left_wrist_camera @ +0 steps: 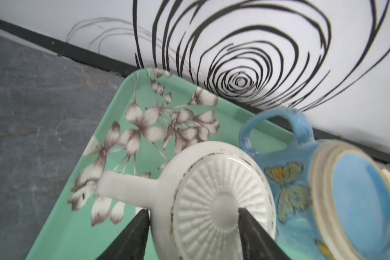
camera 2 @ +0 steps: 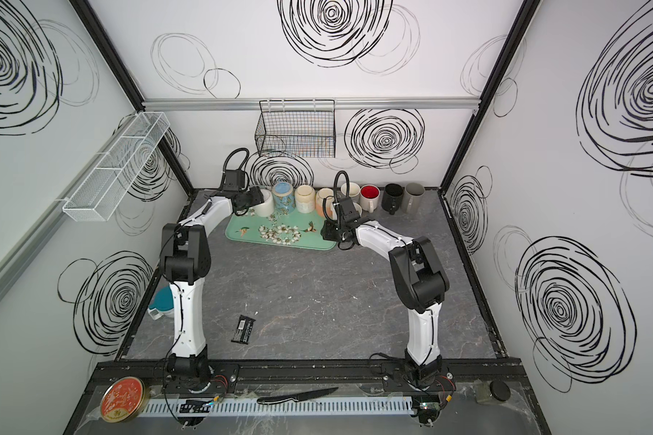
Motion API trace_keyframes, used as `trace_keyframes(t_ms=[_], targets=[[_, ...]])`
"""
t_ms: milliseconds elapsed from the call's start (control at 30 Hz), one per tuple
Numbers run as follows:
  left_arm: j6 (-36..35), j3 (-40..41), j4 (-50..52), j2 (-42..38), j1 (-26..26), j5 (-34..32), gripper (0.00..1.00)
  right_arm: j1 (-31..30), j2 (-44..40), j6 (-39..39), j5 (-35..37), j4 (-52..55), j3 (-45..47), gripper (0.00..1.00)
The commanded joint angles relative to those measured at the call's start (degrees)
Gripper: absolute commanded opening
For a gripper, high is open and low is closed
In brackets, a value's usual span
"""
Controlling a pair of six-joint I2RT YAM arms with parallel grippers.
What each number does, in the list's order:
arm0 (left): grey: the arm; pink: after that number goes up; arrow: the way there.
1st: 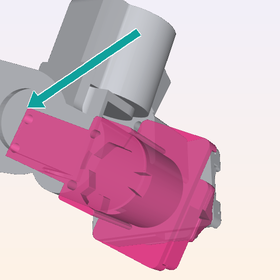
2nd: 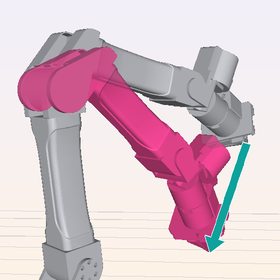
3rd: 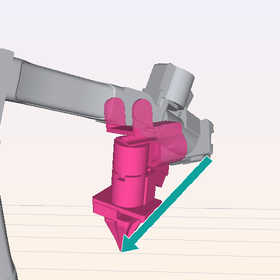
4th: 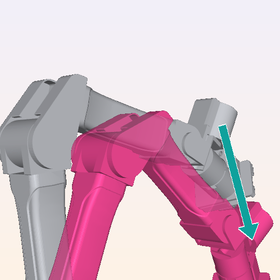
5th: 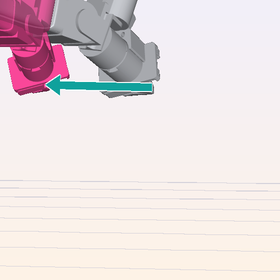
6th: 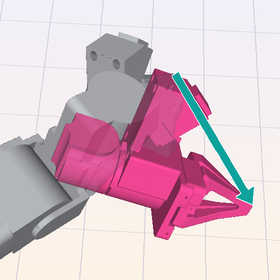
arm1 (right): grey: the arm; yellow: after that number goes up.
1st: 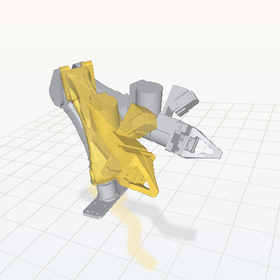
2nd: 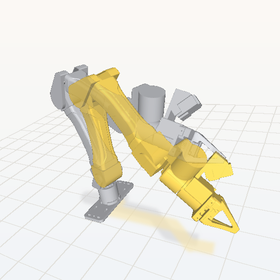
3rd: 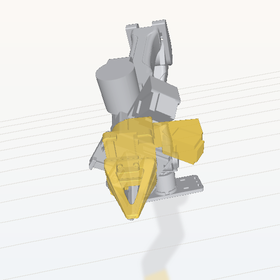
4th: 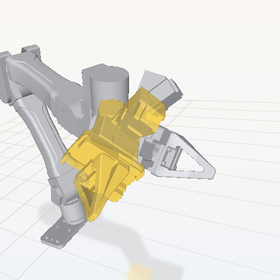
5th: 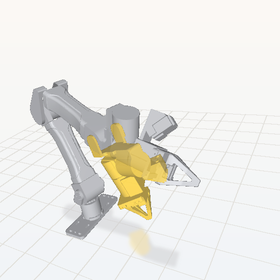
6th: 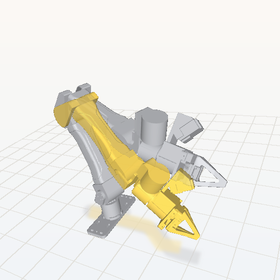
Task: Turn the mug right side up
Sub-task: Move the mug to the tray.
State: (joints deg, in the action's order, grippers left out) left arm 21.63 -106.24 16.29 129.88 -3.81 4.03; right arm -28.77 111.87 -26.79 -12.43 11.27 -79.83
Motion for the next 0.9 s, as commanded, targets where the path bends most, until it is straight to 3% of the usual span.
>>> trace_keyframes(t_ms=[0,133,367,700,867], targets=[[-1.67,6.55,7.06,-2.93,-2.5,0.35,0.66,-0.85,-3.54,-0.71,-0.29,-1.22,1.27,0.39],[-1.93,10.99,5.99,-8.03,-2.65,0.4,0.66,-1.29,-4.7,-0.9,-0.31,-1.38,2.58,0.39],[-3.83,9.46,5.92,-11.74,-0.22,2.75,0.71,-2.37,-5.09,-0.9,-0.4,-0.31,2.75,0.4],[0.71,-0.63,2.77,-2.78,4.14,10.26,0.68,-4.63,-3.93,-0.86,-0.93,0.95,1.53,0.4],[4.43,-0.67,0.26,0.22,5.28,13.09,0.65,-5.85,-3.06,-1.09,-0.58,1.93,0.54,0.39]])
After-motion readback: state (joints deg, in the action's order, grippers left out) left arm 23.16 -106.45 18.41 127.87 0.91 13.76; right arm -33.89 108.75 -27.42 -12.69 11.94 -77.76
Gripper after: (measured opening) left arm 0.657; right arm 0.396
